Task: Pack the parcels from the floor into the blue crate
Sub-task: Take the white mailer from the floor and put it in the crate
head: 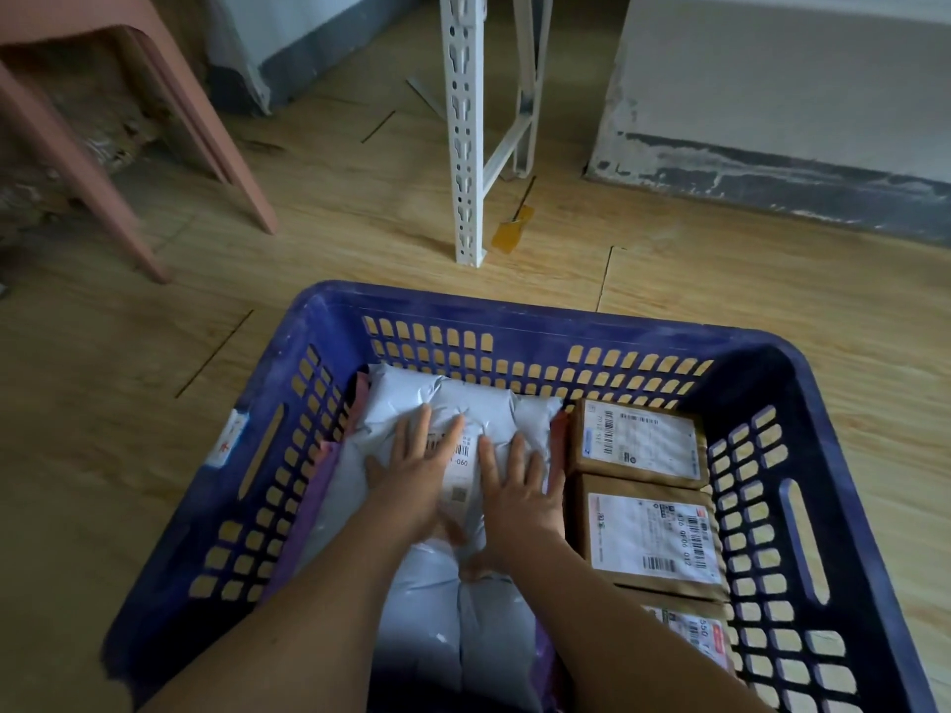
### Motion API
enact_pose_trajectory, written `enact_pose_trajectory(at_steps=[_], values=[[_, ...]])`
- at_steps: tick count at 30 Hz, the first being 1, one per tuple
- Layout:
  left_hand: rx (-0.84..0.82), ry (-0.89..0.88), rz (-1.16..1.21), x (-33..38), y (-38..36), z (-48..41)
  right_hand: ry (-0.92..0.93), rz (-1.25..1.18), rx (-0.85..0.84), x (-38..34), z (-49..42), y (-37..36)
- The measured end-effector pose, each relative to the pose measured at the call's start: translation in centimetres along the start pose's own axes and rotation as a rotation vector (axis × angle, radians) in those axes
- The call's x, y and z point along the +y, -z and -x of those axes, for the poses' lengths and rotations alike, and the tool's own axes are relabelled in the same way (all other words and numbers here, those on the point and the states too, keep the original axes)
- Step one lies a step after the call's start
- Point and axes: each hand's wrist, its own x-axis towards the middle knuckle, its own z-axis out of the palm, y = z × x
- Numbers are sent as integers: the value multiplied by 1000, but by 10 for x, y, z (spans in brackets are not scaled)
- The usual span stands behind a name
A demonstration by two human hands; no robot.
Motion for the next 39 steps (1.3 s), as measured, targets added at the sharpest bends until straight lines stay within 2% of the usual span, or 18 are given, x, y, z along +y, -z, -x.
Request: enact_pose_trajectory(at_steps=[5, 9, 12, 14, 28, 36, 39], values=[[-60, -55, -174, -18, 12, 22, 42, -44, -38, 1, 9, 8], [-228, 8, -346, -18, 26, 38, 89, -13, -64, 5, 21, 16], [-264, 51, -423, -12, 25, 40, 134, 96, -28, 6, 26, 15], [-265, 62, -417, -9, 22, 37, 153, 141, -22, 7, 24, 11], [-248, 71, -431, -5, 21, 27, 203, -35, -96, 17, 13, 16], [-239, 143, -437, 10, 24, 39, 171, -227, 69, 40, 50, 31], [-162, 163, -434, 18, 22, 45, 126, -242, 111, 54, 65, 43]])
